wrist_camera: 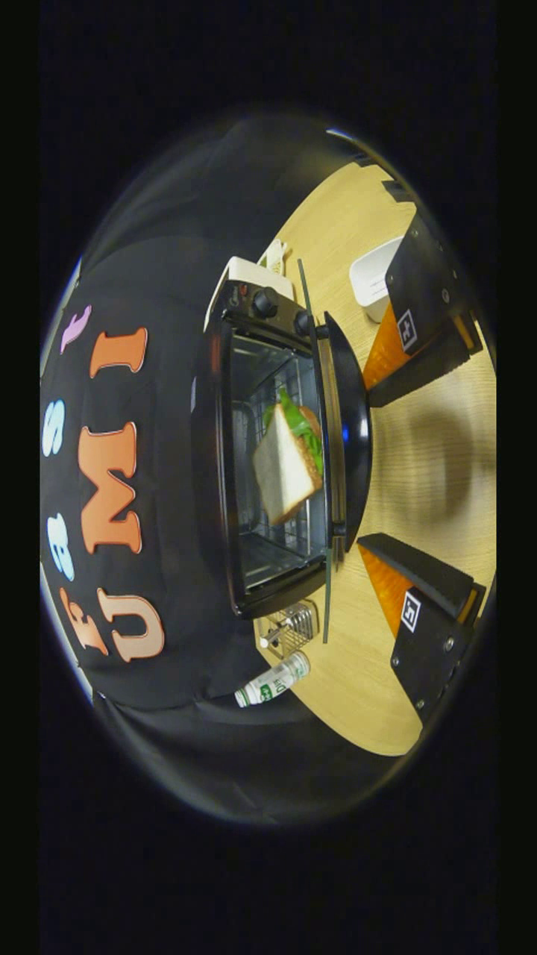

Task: Open the toaster oven, put the food inside, and close the toaster oven door.

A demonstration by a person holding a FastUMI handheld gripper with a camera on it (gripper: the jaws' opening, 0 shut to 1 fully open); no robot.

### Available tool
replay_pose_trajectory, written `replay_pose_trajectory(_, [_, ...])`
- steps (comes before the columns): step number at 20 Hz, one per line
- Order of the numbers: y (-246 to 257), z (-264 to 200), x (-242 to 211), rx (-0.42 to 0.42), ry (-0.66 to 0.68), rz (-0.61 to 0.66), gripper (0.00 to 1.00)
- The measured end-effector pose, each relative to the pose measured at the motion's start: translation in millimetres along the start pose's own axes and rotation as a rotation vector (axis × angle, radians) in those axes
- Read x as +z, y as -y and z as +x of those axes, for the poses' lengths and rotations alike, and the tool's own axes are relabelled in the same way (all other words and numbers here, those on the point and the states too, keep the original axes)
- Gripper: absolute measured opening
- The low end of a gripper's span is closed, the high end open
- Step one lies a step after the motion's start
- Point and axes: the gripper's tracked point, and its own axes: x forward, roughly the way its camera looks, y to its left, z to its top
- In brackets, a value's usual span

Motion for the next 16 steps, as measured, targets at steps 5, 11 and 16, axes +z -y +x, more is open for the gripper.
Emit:
replay_pose_trajectory(5, [-5.2, 17.0, 32.0, 0.003, 0.04, 0.0, 1.0])
replay_pose_trajectory(11, [-15.4, 39.1, 66.4, 0.007, 0.093, -0.043, 1.0])
replay_pose_trajectory(16, [-19.8, 37.8, 68.2, 0.017, 0.098, -0.026, 1.0])
